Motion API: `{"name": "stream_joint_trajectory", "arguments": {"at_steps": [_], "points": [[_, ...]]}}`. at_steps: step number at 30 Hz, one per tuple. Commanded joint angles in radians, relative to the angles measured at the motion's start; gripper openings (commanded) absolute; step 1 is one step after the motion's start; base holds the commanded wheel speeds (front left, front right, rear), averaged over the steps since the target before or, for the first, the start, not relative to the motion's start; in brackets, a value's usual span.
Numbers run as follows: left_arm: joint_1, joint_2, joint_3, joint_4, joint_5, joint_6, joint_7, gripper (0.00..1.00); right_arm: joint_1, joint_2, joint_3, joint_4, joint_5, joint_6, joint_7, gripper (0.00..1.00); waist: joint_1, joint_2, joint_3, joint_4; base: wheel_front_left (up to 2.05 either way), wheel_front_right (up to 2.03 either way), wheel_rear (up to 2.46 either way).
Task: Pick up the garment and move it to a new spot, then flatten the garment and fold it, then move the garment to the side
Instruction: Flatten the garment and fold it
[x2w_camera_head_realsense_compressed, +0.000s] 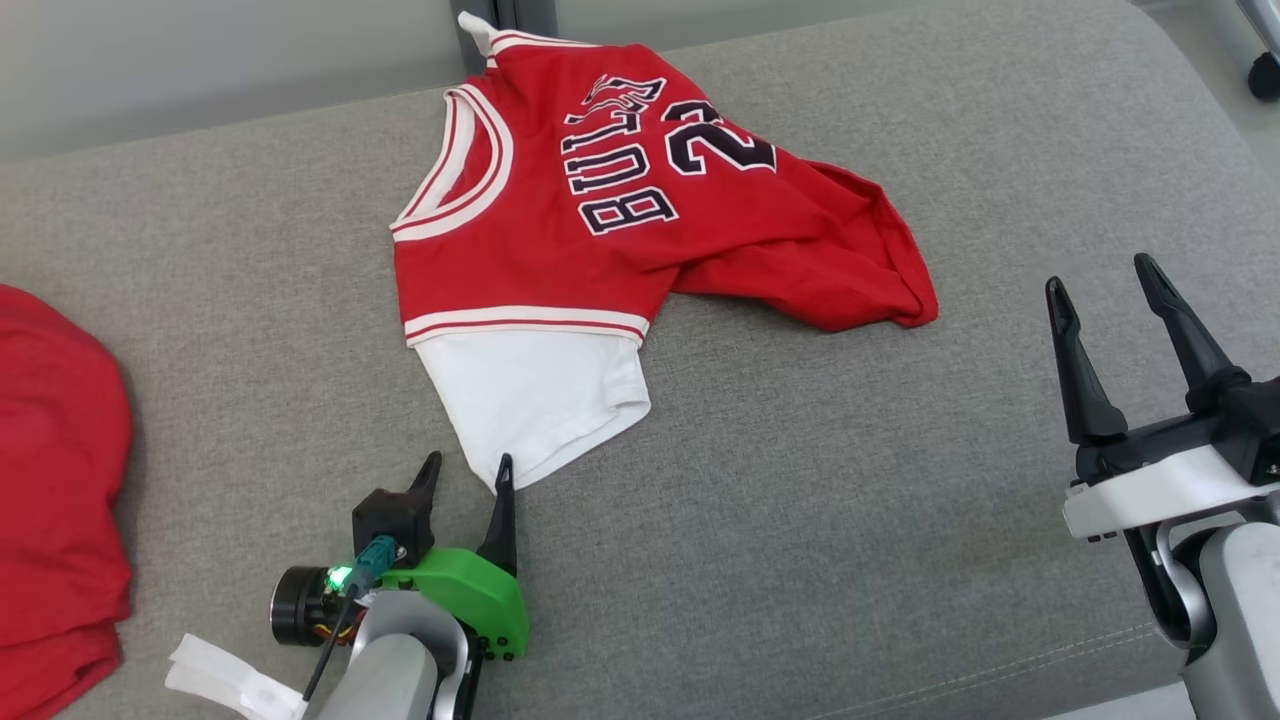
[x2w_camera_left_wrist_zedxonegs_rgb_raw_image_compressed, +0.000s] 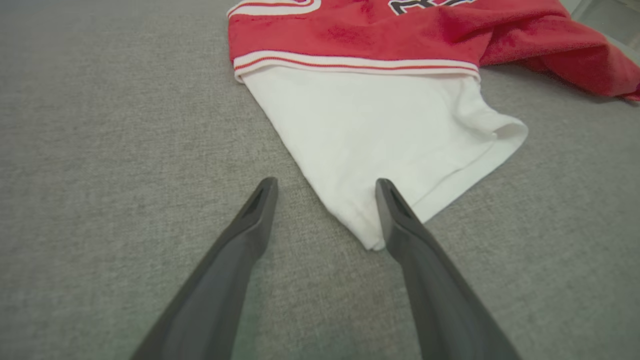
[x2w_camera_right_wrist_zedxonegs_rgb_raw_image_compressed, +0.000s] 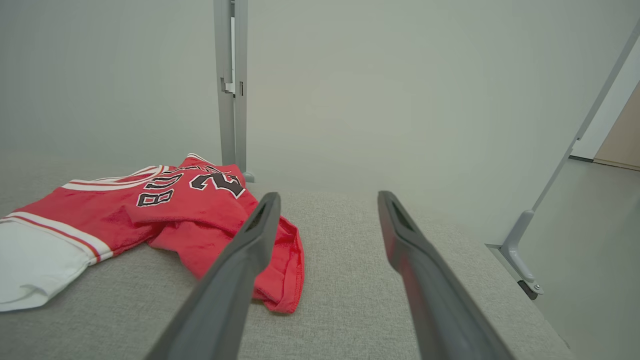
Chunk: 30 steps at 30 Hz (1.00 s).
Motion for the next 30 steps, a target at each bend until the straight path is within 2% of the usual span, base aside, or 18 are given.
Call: {"name": "stream_joint_trajectory", "arguments": {"at_steps": [1, 3, 9, 10, 11, 12, 16, 19, 23, 27, 30], "points": [[-0.026, 0.005, -0.004, 0.027, 0.0, 0.012, 0.007, 1.0, -0.007, 0.297, -0.01, -0.005, -0.009, -0.001, -0.003, 1.0, 0.0, -0.0001, 0.011, -0.011, 0.0, 0.0, 0.0], [-0.041, 0.005, -0.012, 0.061, -0.015, 0.019, 0.007, 1.0, -0.014, 0.29, -0.011, -0.005, -0.023, -0.001, -0.003, 1.0, 0.0, -0.0001, 0.015, -0.015, 0.0, 0.0, 0.0], [-0.06, 0.004, -0.062, 0.136, -0.055, -0.007, 0.043, 1.0, -0.022, 0.29, -0.025, -0.003, -0.034, -0.001, -0.003, 1.0, 0.0, -0.0001, 0.021, -0.019, 0.0, 0.0, 0.0], [-0.064, 0.002, -0.077, 0.142, -0.064, -0.02, 0.047, 0.65, -0.024, 0.291, -0.027, -0.002, -0.035, -0.001, -0.003, 1.0, 0.0, -0.0001, 0.021, -0.018, 0.0, 0.0, 0.0], [-0.066, 0.001, -0.087, 0.141, -0.071, -0.029, 0.044, 0.22, -0.025, 0.291, -0.028, -0.001, -0.036, -0.001, -0.003, 1.0, 0.0, -0.0001, 0.021, -0.018, 0.0, 0.0, 0.0], [-0.07, 0.001, -0.095, 0.137, -0.081, -0.036, 0.036, 0.0, -0.027, 0.293, -0.032, 0.002, -0.037, -0.001, -0.003, 1.0, 0.0, -0.0001, 0.022, -0.016, 0.0, 0.0, 0.0], [-0.094, 0.005, -0.108, 0.091, -0.118, -0.05, -0.002, 0.0, -0.018, 0.303, -0.043, 0.05, -0.04, -0.001, -0.003, 1.0, 0.0, -0.0001, 0.02, 0.004, 0.0, 0.0, 0.0], [-0.106, 0.005, -0.097, 0.043, -0.123, -0.035, -0.02, 0.0, -0.022, 0.309, -0.054, 0.115, -0.052, -0.001, -0.003, 1.0, 0.0, -0.0001, 0.017, 0.025, 0.0, 0.0, 0.0], [-0.086, 0.005, -0.037, -0.093, -0.102, -0.012, -0.025, 0.0, -0.054, 0.322, -0.063, 0.211, -0.067, -0.001, -0.003, 1.0, 0.0, -0.0001, 0.018, 0.056, 0.0, 0.0, 0.0], [-0.033, 0.005, 0.027, -0.241, -0.071, -0.004, -0.025, 0.0, -0.091, 0.335, -0.057, 0.318, -0.085, -0.001, -0.003, 1.0, 0.0, -0.0001, 0.021, 0.087, 0.0, 0.0, 0.0], [-0.006, 0.005, 0.059, -0.303, -0.056, -0.006, -0.025, 0.0, -0.116, 0.344, -0.045, 0.379, -0.095, -0.001, -0.003, 1.0, 0.0, -0.0001, 0.023, 0.105, 0.0, 0.0, 0.0]]}}
